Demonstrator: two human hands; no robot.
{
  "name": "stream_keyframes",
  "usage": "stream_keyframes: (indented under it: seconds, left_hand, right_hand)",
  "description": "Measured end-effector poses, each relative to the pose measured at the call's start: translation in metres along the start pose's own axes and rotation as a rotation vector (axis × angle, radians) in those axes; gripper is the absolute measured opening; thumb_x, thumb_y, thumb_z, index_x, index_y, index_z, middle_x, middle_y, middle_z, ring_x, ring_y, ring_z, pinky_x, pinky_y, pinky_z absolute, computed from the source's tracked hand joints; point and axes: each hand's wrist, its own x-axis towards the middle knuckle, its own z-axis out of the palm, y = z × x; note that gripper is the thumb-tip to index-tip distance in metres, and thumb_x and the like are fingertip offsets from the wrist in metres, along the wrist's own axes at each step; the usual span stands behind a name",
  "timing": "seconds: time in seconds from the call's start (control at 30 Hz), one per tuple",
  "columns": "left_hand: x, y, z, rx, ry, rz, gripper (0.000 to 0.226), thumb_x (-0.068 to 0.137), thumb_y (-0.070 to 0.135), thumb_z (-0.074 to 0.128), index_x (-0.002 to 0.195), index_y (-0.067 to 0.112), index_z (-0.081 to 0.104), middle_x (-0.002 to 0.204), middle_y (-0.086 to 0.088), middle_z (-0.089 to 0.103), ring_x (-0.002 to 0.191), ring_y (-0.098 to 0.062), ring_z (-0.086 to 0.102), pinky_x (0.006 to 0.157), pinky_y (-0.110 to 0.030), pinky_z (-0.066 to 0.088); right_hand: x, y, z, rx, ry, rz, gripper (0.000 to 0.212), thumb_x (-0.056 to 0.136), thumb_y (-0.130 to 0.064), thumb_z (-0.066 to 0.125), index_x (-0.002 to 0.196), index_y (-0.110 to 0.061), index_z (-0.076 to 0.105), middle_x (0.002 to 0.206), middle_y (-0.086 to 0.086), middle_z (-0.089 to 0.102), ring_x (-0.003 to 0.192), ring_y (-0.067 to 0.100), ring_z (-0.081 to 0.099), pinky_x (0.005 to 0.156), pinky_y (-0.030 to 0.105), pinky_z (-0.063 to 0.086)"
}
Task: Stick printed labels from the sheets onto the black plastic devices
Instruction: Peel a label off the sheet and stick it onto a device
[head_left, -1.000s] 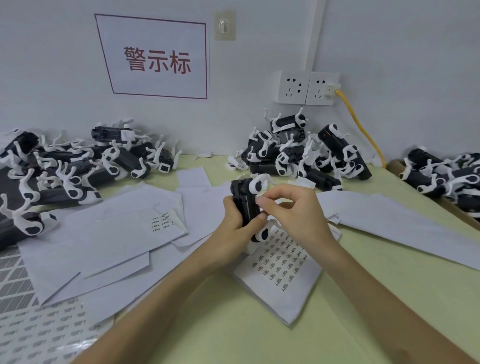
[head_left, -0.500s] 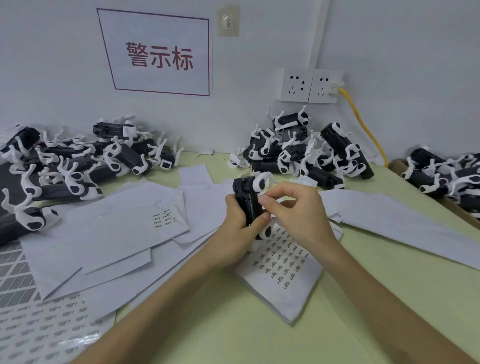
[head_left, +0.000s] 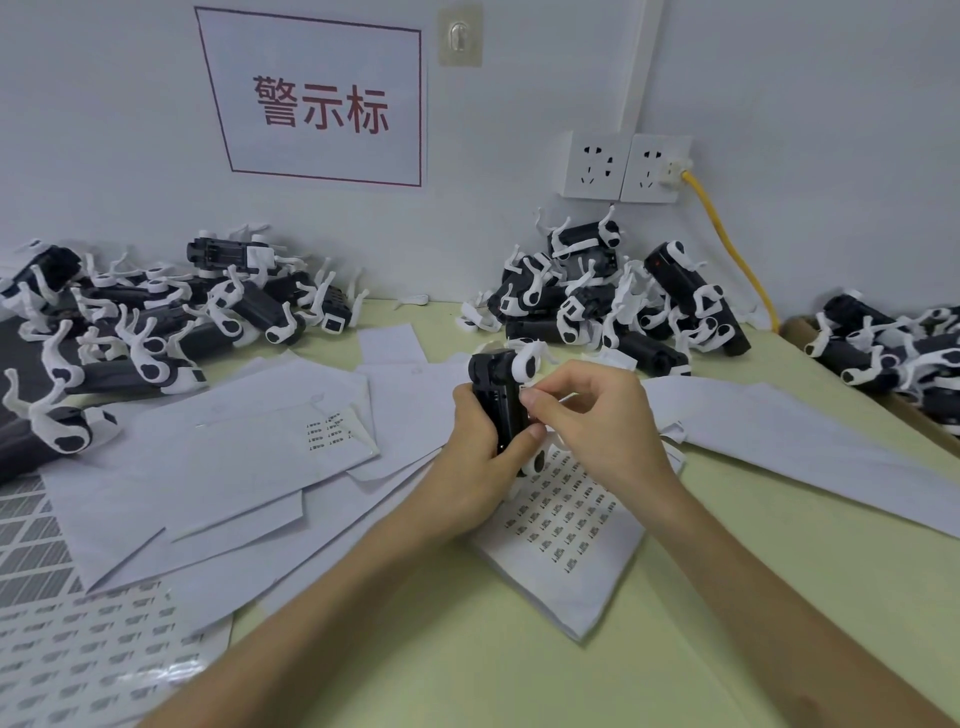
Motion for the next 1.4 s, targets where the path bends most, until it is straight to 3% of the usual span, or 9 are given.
stream_keyframes:
  seconds: [0.17,0.33,0.57,0.8,0.93,1.03,1.17,1.27,1.4]
  left_hand:
    - [-0.003,0.002,0.001,0.030,0.013,0.018,0.034,0.102,0.030,0.058,0.115,0.016,0.030,0.102,0.003,0.047,0.077,0.000,0.055,0.075,-0.029,0.052]
    - [-0.006,0.000,0.002,0.073,-0.005,0.046,0.029,0.103,0.032,0.055,0.114,0.023,0.029,0.116,-0.017,0.055,0.087,-0.019,0.061,0.073,-0.036,0.053]
    - [-0.007,-0.002,0.002,0.056,0.000,0.081,0.029,0.103,0.025,0.055,0.118,0.021,0.031,0.115,-0.016,0.054,0.094,-0.024,0.065,0.083,-0.048,0.055]
    - [-0.005,-0.001,0.000,-0.002,-0.034,0.045,0.026,0.103,0.025,0.056,0.112,0.027,0.031,0.100,0.001,0.055,0.076,0.000,0.061,0.067,-0.026,0.052]
    - [0.001,0.003,-0.006,-0.192,-0.070,-0.086,0.031,0.097,0.031,0.068,0.116,0.029,0.044,0.107,0.007,0.061,0.085,0.012,0.062,0.075,-0.013,0.049]
    - [0.004,0.006,-0.012,-0.312,-0.070,-0.187,0.048,0.078,0.043,0.075,0.122,0.031,0.057,0.113,0.009,0.071,0.100,0.001,0.069,0.085,-0.024,0.055]
    - [0.007,0.007,-0.015,-0.447,-0.052,-0.292,0.049,0.081,0.037,0.075,0.126,0.021,0.062,0.115,-0.003,0.075,0.106,-0.022,0.073,0.102,-0.053,0.053]
    - [0.009,0.004,-0.015,-0.524,-0.070,-0.306,0.053,0.081,0.049,0.069,0.123,0.018,0.063,0.111,-0.003,0.075,0.106,-0.024,0.071,0.098,-0.049,0.054]
    - [0.010,0.005,-0.014,-0.497,-0.049,-0.254,0.047,0.093,0.062,0.057,0.105,0.016,0.063,0.093,-0.002,0.071,0.089,-0.021,0.069,0.085,-0.040,0.053]
  right_hand:
    - [0.001,0.002,-0.001,-0.014,-0.024,-0.009,0.015,0.087,-0.018,0.077,0.073,-0.021,0.073,0.064,-0.003,0.072,0.059,0.009,0.068,0.062,0.020,0.053]
    - [0.003,0.003,-0.005,0.005,-0.062,0.043,0.017,0.086,-0.021,0.080,0.070,-0.023,0.074,0.065,-0.003,0.072,0.062,0.011,0.068,0.069,0.026,0.056]
    - [0.003,0.002,-0.008,0.115,-0.109,0.122,0.017,0.084,-0.020,0.082,0.070,-0.018,0.074,0.065,0.001,0.071,0.061,0.010,0.063,0.071,0.028,0.053]
    - [0.006,0.007,-0.009,0.143,-0.099,0.158,0.034,0.082,-0.027,0.084,0.066,-0.007,0.061,0.061,0.003,0.066,0.060,0.011,0.059,0.070,0.026,0.051]
    - [0.007,0.005,-0.007,0.157,-0.139,0.094,0.029,0.093,-0.026,0.073,0.069,-0.011,0.066,0.063,-0.002,0.064,0.061,0.007,0.059,0.065,0.017,0.050]
    - [0.010,0.004,-0.011,0.201,-0.143,0.028,0.029,0.100,-0.022,0.062,0.074,-0.013,0.069,0.072,-0.002,0.069,0.072,0.012,0.064,0.076,0.026,0.054]
    - [0.009,0.004,-0.012,0.189,-0.192,-0.029,0.018,0.100,-0.013,0.061,0.087,-0.013,0.073,0.083,-0.002,0.072,0.079,0.015,0.067,0.076,0.028,0.053]
    - [0.006,0.004,-0.006,0.168,-0.236,-0.056,0.013,0.099,-0.009,0.062,0.093,-0.010,0.074,0.087,0.006,0.072,0.084,0.035,0.066,0.078,0.040,0.054]
    - [0.003,0.000,-0.003,0.187,-0.261,-0.075,0.014,0.098,-0.015,0.063,0.090,-0.018,0.074,0.089,0.010,0.072,0.082,0.044,0.064,0.073,0.046,0.051]
